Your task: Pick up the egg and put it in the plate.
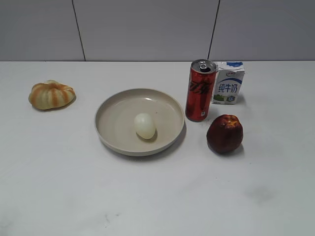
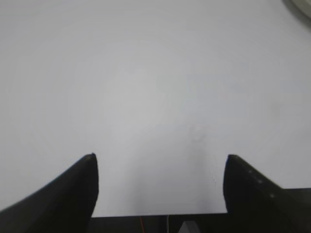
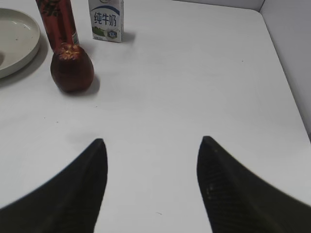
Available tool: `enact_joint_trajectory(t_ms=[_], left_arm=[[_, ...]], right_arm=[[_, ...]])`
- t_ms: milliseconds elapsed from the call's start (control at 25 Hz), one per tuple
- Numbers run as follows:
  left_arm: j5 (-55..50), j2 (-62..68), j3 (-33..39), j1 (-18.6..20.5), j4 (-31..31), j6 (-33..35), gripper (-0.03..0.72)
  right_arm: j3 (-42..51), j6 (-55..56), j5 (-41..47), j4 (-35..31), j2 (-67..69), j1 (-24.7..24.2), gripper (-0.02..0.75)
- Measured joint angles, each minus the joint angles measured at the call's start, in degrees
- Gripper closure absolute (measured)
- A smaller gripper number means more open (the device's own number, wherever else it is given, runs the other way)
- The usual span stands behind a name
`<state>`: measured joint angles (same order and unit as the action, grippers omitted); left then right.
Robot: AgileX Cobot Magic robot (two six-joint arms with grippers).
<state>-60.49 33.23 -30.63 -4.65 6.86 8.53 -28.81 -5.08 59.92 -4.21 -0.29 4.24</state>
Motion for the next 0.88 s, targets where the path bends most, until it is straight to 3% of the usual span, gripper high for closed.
enact_joint_trajectory(t_ms=[880], left_arm=[[1.36, -30.33, 1.3, 0.0, 0.81, 0.11, 0.114]], right_arm=[[0.0, 0.0, 0.0, 0.0, 0.0, 0.0, 0.29]])
